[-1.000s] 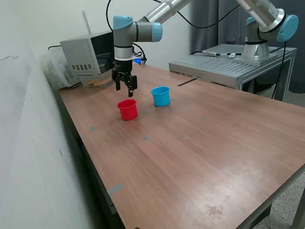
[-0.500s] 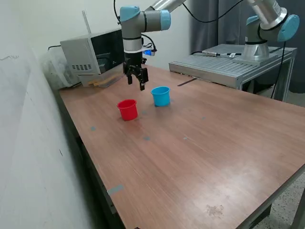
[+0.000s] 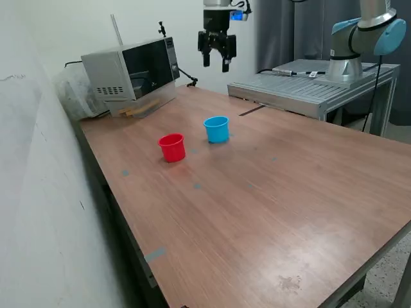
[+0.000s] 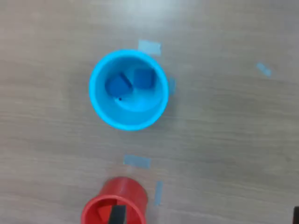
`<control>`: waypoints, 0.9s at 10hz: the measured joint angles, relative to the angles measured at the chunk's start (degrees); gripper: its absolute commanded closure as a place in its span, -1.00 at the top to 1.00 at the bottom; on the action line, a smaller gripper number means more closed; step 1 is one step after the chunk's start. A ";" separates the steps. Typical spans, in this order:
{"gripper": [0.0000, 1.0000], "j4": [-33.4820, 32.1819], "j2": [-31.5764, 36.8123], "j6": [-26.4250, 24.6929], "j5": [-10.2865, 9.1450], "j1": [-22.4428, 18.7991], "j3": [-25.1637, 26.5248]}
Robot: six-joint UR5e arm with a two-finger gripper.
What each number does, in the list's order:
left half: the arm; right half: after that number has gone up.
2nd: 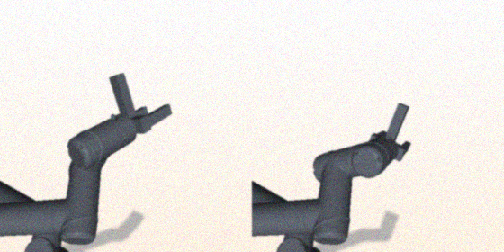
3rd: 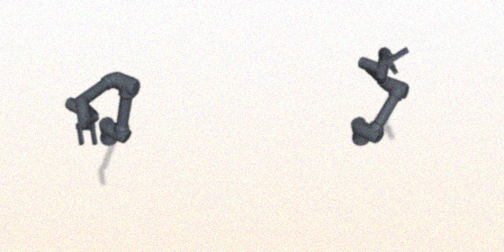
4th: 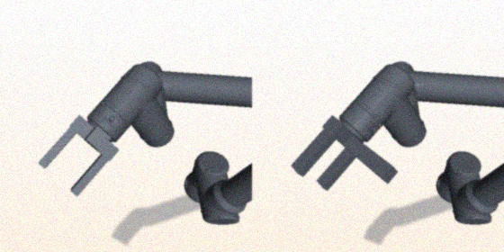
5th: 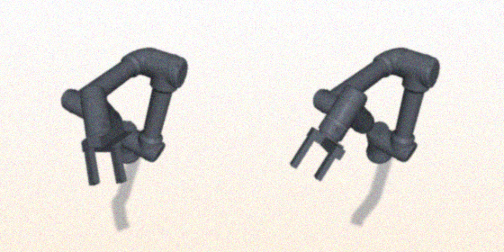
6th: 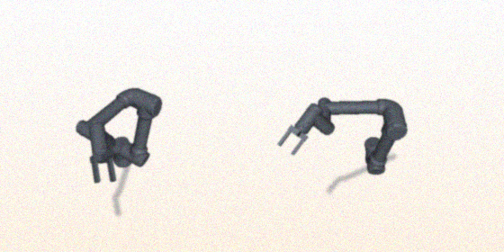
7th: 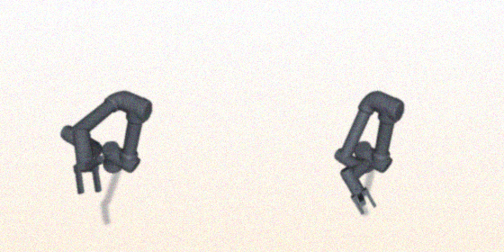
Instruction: Place red objects in the red bin, and blue objects in the blue bin.
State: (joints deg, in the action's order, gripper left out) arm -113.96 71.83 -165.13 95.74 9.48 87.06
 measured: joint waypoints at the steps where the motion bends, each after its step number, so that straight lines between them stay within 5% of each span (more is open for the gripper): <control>1: 1.00 1.79 4.39 -0.90 -0.02 -0.11 2.05; 9: 1.00 21.76 25.64 -5.86 0.03 -0.56 8.43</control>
State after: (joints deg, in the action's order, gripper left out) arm -92.20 97.48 -170.99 95.76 8.92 95.49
